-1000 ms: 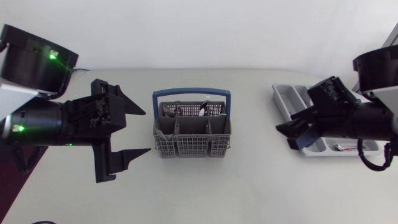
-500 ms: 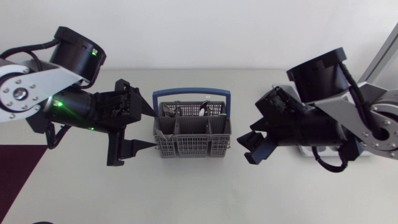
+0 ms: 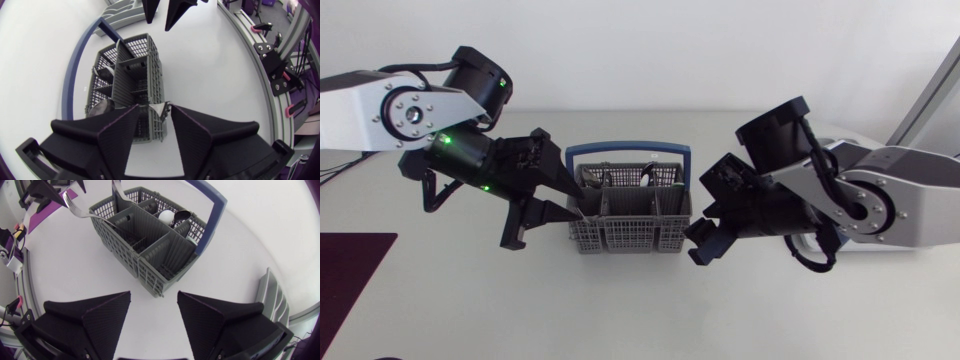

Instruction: Unload the cutlery basket into the drawer organizer.

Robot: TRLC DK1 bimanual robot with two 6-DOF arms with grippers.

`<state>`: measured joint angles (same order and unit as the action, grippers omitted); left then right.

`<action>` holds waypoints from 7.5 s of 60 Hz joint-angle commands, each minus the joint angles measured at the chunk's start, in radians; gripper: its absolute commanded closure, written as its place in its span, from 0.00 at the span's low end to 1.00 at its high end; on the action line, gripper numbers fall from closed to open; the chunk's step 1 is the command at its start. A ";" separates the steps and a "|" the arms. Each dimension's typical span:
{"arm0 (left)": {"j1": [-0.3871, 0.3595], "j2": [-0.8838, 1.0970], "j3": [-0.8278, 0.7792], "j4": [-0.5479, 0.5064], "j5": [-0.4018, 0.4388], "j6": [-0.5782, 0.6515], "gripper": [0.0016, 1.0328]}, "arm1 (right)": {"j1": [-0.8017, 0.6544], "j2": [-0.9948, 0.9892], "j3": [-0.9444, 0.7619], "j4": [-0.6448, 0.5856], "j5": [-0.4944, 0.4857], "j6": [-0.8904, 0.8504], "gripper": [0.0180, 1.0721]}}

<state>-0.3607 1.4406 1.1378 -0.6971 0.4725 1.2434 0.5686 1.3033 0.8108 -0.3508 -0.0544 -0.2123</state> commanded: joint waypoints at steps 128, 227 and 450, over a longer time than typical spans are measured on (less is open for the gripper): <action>-0.098 0.179 0.741 -0.728 0.255 -0.182 0.97 | 0.106 -0.096 0.056 0.174 -0.136 -0.188 0.35; -0.135 0.156 0.728 -0.591 0.252 -0.352 0.03 | 0.091 -0.242 -0.082 0.127 -0.183 -0.263 0.94; -0.084 -0.255 -0.053 0.151 -0.469 -0.687 0.05 | -0.575 0.033 -0.022 0.363 0.018 -0.142 0.38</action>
<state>-0.4622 1.2057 1.1435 -0.5755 0.0013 0.5751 -0.0593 1.3819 0.8280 0.0299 -0.0307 -0.3634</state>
